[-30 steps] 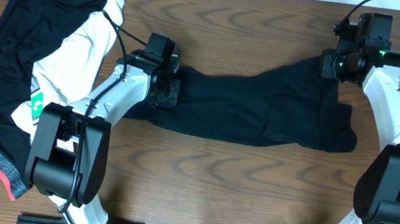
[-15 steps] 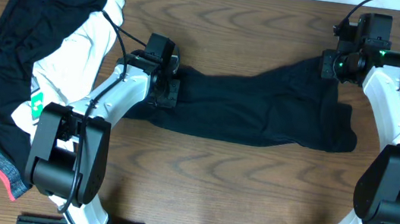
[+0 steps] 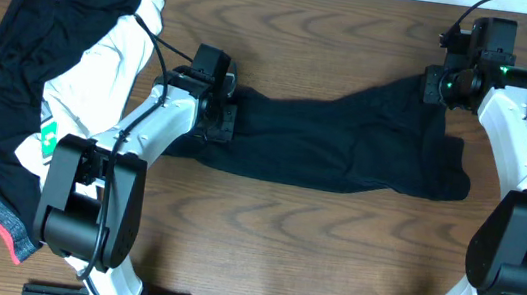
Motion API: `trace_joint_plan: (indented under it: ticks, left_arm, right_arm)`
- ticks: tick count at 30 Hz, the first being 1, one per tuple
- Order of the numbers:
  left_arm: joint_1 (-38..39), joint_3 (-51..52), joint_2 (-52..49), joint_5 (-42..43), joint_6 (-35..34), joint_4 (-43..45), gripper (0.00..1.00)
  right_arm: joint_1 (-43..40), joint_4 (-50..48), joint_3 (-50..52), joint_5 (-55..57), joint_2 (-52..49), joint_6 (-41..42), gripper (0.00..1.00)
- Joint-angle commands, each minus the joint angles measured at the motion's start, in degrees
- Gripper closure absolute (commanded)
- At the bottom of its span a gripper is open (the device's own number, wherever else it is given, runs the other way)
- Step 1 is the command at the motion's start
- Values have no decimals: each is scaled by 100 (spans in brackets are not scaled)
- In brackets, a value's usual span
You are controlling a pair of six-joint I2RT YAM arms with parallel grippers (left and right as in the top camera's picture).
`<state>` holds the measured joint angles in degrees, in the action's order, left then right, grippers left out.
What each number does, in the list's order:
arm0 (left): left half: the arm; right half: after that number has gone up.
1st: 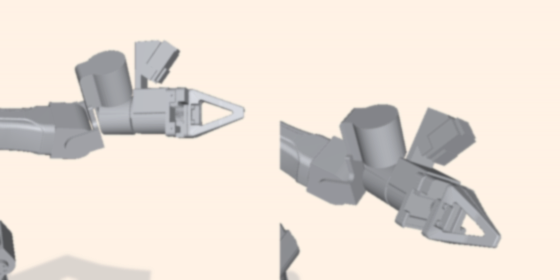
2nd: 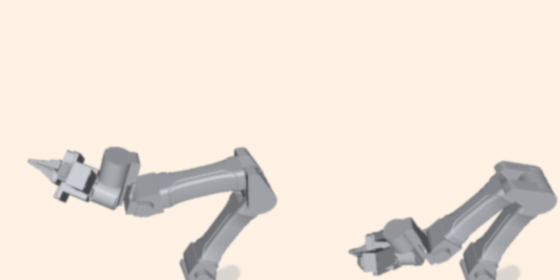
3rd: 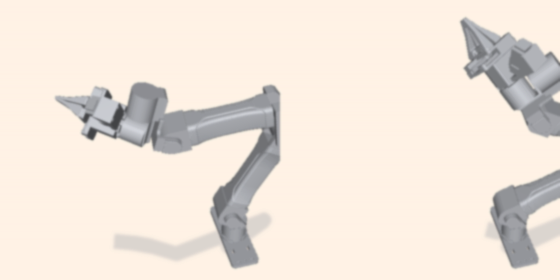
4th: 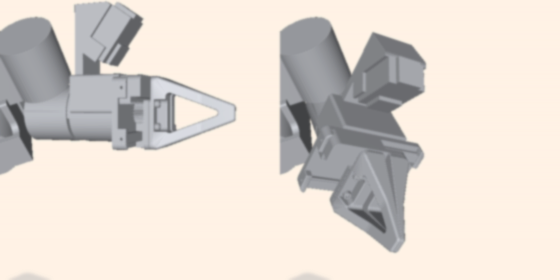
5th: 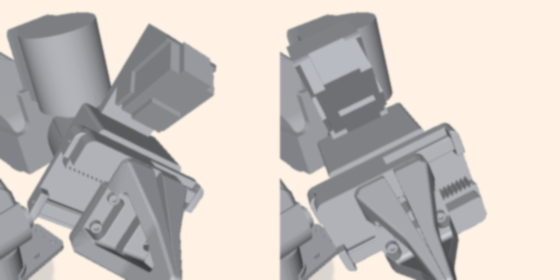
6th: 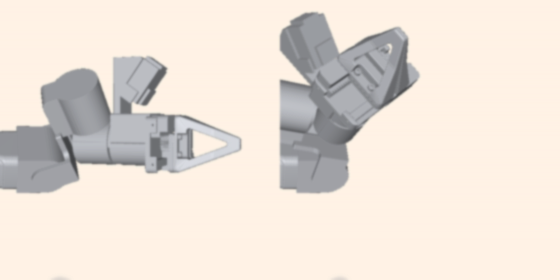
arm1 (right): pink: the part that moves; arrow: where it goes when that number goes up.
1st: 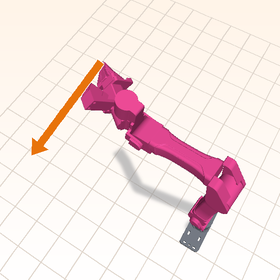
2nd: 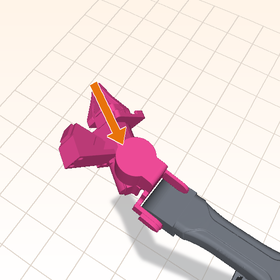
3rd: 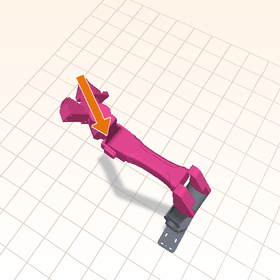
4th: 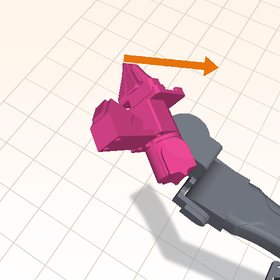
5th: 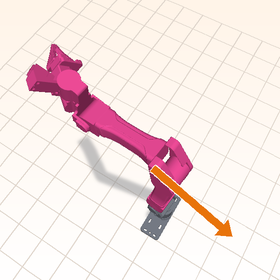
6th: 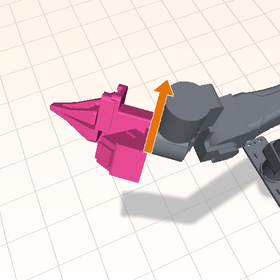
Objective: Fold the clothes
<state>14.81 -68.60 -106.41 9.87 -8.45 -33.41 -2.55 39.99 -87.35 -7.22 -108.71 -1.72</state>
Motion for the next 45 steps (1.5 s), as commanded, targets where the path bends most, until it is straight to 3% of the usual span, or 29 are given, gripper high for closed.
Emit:
trace_joint_plan:
  ticks: [1,26,30,33,39,45]
  left_arm:
    - [17,15,-109,-361,-391,-22,70]
    - [17,13,-481,-282,-669,289,70]
    - [17,13,-481,-155,-667,352,78]
    - [17,13,-481,-127,-669,354,94]
    - [17,11,-339,-59,-664,262,94]
    - [-118,-262,588,-72,-511,245,94]
  right_arm:
    - [-22,11,-11,35,48,79,98]
    - [-164,11,-11,122,48,79,98]
    - [-164,11,-11,125,48,79,98]
    - [-164,13,-11,125,48,79,98]
    - [-164,13,-11,125,48,79,99]
    - [-164,4,-81,120,284,74,99]
